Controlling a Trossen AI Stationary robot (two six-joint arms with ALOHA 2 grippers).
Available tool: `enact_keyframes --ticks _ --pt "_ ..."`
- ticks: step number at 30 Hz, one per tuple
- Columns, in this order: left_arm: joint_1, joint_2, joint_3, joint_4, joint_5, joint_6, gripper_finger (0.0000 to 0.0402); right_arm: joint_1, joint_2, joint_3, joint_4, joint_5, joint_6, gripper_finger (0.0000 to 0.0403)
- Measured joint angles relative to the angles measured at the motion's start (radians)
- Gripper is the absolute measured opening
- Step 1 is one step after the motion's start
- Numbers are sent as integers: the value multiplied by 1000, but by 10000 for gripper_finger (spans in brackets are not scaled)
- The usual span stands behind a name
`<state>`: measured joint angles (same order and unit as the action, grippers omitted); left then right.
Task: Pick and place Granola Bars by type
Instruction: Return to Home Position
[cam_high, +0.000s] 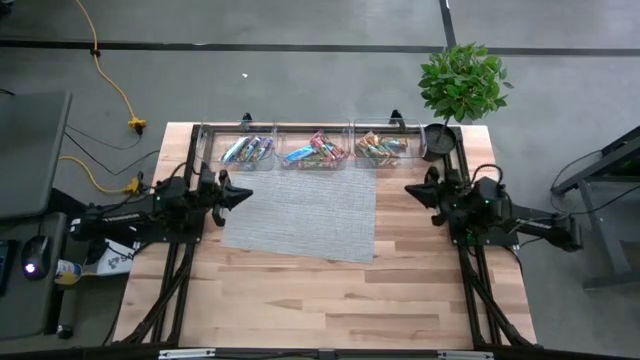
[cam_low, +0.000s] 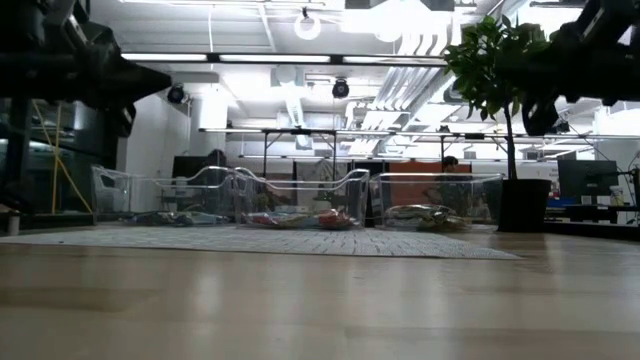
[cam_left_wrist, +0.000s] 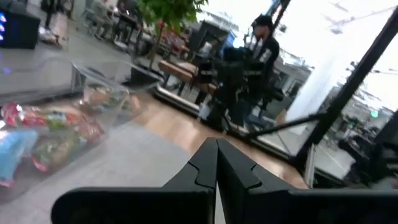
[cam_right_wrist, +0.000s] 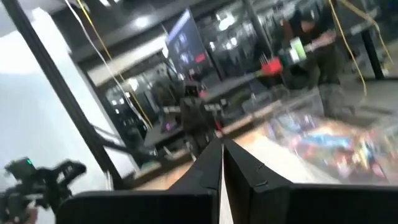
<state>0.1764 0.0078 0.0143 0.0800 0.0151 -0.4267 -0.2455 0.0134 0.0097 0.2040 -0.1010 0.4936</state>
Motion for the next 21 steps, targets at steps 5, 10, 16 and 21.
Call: enact_keyframes --ticks 5,10,16,21 --pt "0 4 0 -67 71 -18 0 -3 -3 0 -79 5 -5 0" --pt "0 3 0 -72 47 123 0 -3 -1 0 -156 8 -89 0" --pt "0 23 11 -94 41 348 0 0 6 2 -161 -74 -404 0" --pt "0 22 11 -98 -13 351 0 0 6 3 -162 -66 -416 0"
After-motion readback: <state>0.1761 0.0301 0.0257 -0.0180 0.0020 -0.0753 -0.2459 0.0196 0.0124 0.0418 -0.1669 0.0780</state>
